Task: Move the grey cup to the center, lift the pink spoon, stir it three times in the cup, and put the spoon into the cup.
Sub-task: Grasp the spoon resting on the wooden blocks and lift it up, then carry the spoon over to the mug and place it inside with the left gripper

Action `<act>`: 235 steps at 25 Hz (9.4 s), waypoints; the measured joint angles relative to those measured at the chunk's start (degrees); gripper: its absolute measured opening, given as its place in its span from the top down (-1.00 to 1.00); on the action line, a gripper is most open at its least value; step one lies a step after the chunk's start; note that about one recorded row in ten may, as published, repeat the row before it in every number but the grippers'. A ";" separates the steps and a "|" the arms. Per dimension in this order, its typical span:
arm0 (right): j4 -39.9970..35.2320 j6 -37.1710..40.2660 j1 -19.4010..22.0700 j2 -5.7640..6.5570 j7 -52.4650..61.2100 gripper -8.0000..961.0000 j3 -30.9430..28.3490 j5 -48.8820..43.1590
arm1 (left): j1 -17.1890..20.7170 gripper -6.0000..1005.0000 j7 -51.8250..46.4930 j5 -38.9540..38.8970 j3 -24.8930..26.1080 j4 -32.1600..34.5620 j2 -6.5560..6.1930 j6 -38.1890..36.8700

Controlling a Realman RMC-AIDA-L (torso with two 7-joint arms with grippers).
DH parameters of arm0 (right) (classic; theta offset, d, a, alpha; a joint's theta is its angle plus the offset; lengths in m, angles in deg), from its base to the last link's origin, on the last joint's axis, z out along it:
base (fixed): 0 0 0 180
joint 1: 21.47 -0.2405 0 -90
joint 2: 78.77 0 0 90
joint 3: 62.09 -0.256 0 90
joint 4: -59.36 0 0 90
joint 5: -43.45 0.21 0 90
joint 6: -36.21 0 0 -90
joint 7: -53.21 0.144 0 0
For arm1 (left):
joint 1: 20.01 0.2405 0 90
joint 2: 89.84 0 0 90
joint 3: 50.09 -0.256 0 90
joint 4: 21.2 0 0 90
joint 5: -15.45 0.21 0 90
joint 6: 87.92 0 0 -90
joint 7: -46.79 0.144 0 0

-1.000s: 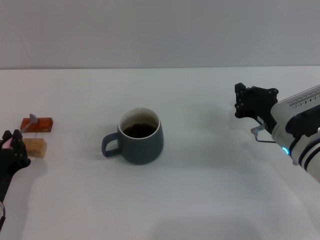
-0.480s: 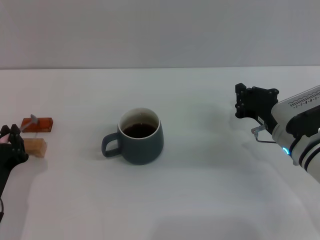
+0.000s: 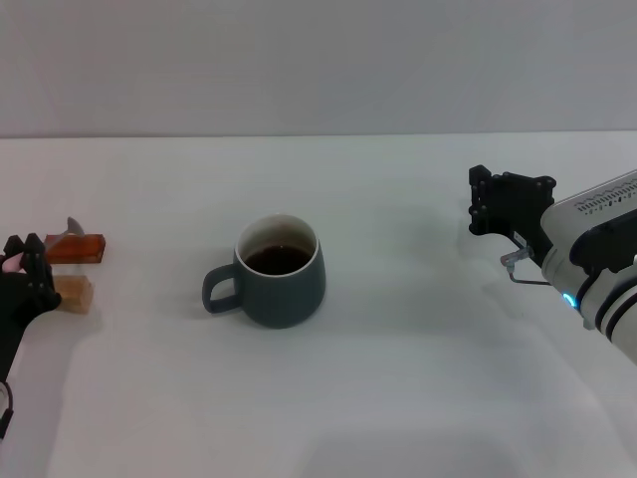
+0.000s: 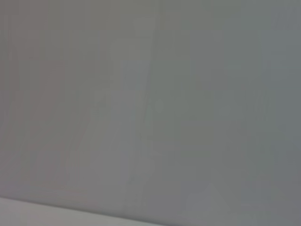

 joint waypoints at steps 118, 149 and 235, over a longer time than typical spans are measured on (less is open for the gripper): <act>-4.13 1.84 3.96 0.18 -2.06 0.98 -11.34 0.05 | -12.08 0.70 17.55 7.15 26.84 -50.61 2.83 102.30; -3.98 1.86 4.66 0.15 -1.68 0.98 -11.34 0.05 | -16.11 0.70 18.46 6.17 27.94 -45.20 3.04 98.88; -1.75 1.41 4.65 0.18 -2.11 0.98 -10.72 -0.48 | -17.52 0.70 23.78 1.44 23.53 -40.67 3.17 93.94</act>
